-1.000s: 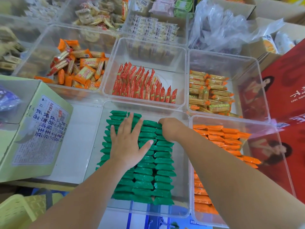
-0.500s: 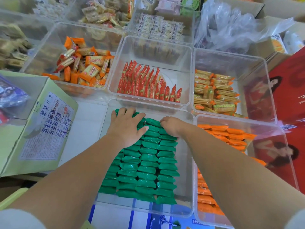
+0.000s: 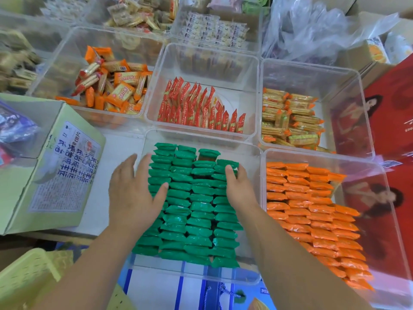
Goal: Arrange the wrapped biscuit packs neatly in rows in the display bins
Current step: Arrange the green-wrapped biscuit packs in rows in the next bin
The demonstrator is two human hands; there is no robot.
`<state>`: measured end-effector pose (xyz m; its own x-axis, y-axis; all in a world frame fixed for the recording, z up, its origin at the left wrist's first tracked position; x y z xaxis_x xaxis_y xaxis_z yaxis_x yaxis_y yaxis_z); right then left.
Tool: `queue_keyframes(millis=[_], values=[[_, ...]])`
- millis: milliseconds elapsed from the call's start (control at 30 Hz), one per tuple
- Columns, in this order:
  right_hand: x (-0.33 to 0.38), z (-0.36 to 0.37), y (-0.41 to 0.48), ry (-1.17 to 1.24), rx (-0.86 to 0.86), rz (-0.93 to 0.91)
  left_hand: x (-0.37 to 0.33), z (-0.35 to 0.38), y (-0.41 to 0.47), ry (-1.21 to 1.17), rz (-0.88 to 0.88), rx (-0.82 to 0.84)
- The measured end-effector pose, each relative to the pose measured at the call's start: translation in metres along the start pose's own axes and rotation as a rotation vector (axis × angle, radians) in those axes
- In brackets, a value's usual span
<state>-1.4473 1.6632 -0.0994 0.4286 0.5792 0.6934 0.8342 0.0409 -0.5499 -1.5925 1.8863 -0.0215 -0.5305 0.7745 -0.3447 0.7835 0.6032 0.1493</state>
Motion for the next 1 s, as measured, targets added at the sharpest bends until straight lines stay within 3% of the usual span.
queue_keyframes(millis=[100,167,333,567,800,933,1000], values=[[-0.008,-0.003,-0.006,0.071,-0.022,0.032,0.030,0.010,-0.026,-0.178,-0.289,0.172],[-0.010,-0.001,-0.007,0.147,-0.018,0.105,0.039,0.017,-0.031,-0.241,-0.360,0.243],[-0.016,0.016,-0.005,0.307,0.074,0.270,0.038,0.019,-0.028,-0.312,-0.369,0.249],[-0.012,0.021,0.001,0.256,0.159,0.215,0.039,0.022,-0.027,-0.279,-0.362,0.231],[0.022,0.003,0.030,-0.012,-0.033,0.034,0.040,0.021,-0.028,-0.241,-0.348,0.219],[0.054,0.001,0.027,-0.301,-0.160,-0.330,0.041,0.023,-0.027,-0.239,-0.340,0.205],[0.068,0.010,0.025,-0.396,-0.145,-0.458,0.043,0.024,-0.027,-0.235,-0.338,0.198]])
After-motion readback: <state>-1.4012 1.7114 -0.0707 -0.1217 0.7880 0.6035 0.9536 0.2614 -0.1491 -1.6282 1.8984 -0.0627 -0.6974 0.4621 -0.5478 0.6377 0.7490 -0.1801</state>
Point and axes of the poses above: each hand's wrist, its own y-axis towards the middle knuckle, its own z-axis out of the palm, x = y × z, the point moved 7 cm from there along y, towards the middle knuckle, and after that the axes turned 9 degrees about -x, right-handed, at the moved point
